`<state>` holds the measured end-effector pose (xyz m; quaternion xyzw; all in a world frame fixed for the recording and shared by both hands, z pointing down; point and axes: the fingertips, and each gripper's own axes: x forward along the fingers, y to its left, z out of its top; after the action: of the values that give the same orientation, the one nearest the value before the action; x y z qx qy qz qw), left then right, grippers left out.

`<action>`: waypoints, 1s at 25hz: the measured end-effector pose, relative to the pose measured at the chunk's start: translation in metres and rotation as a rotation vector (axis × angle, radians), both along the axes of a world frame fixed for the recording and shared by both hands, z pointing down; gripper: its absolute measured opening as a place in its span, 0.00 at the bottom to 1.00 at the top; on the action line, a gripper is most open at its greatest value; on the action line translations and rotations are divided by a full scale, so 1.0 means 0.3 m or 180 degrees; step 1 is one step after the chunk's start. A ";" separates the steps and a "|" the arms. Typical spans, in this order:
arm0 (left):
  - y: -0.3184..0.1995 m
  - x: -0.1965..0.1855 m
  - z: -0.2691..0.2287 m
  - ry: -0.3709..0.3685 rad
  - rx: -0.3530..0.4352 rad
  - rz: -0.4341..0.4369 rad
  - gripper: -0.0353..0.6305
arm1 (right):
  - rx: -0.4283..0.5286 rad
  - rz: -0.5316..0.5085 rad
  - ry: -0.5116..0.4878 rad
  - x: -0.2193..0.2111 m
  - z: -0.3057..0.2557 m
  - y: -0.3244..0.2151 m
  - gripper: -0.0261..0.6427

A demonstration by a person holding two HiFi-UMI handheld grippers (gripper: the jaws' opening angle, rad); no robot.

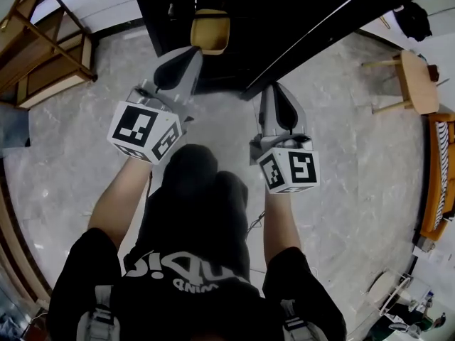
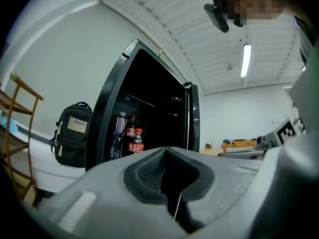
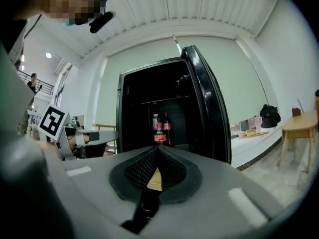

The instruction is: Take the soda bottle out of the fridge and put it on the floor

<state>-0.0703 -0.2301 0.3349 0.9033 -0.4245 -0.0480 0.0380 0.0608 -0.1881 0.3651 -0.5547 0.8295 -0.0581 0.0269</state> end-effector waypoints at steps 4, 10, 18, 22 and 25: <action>0.013 -0.011 0.146 -0.0010 0.0105 -0.0011 0.06 | 0.0138 -0.0040 0.0041 -0.022 0.128 0.007 0.03; 0.068 0.002 0.294 0.0014 0.0195 0.0007 0.06 | 0.0220 -0.0017 0.0058 -0.001 0.276 0.068 0.03; 0.191 0.026 0.389 0.0016 0.0246 -0.0073 0.06 | 0.0295 -0.0047 0.0075 0.029 0.362 0.205 0.03; 0.237 0.058 0.367 -0.0009 0.0315 -0.0125 0.06 | 0.0325 -0.0071 0.0104 0.046 0.361 0.265 0.03; 0.246 0.069 0.354 -0.0035 0.0320 -0.0131 0.14 | 0.0325 -0.0116 0.0130 0.043 0.362 0.279 0.03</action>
<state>-0.0496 -0.1562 0.4410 0.8955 -0.4402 -0.0650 -0.0108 0.0735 -0.1045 0.4737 -0.5386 0.8417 -0.0049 0.0372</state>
